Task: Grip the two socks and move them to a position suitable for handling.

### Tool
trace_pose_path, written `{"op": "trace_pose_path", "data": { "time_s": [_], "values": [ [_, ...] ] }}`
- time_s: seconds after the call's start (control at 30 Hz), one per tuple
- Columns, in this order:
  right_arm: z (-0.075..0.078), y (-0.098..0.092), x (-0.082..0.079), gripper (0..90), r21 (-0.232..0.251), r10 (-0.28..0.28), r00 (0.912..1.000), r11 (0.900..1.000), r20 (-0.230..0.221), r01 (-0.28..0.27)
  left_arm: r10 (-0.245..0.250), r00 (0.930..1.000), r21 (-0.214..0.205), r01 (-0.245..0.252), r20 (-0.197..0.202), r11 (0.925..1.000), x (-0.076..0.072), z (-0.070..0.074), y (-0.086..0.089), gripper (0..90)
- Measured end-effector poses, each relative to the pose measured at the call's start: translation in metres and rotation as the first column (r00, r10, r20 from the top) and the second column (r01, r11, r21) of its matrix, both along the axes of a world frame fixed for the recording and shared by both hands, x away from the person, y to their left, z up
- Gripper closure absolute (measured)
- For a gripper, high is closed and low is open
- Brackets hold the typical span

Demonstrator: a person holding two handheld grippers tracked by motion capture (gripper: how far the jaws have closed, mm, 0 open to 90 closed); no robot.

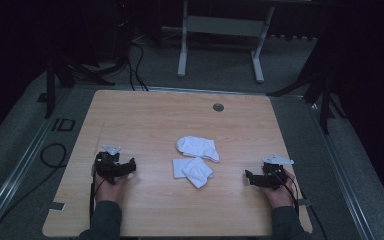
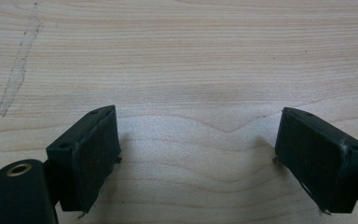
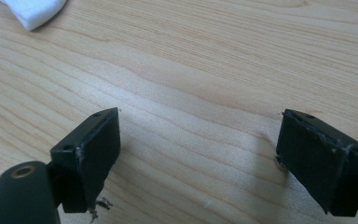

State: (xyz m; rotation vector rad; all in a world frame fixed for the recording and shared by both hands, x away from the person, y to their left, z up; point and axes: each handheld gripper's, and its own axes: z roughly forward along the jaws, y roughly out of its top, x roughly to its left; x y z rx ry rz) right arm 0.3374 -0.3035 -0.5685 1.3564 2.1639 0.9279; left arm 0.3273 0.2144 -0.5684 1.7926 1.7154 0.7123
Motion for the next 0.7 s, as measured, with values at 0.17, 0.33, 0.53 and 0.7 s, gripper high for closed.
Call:
{"op": "trace_pose_path", "data": {
  "time_s": [0.17,0.33,0.53,0.7],
  "values": [
    [0.0,0.0001,-0.0005,13.6,0.0,-0.001,1.0,1.0,0.0,0.001,0.0,1.0,0.0,0.0,0.001,1.0,0.0,0.0,0.0,13.7],
    [0.0001,0.0003,-0.0009,14.1,0.0,-0.003,1.0,1.0,0.002,0.003,0.0,1.0,0.0,0.0,0.001,1.0,0.0,0.0,0.0,13.7],
    [0.0002,0.0007,-0.0023,15.4,0.001,-0.001,1.0,1.0,0.004,0.001,-0.002,1.0,0.0,0.002,0.001,1.0,0.0,0.0,-0.0001,13.9],
    [0.0022,0.0011,-0.0036,21.3,-0.003,-0.01,0.9999,0.9999,-0.007,0.01,-0.002,1.0,0.0,0.002,0.001,1.0,0.0,0.0,0.0,13.8]
  ]
}}
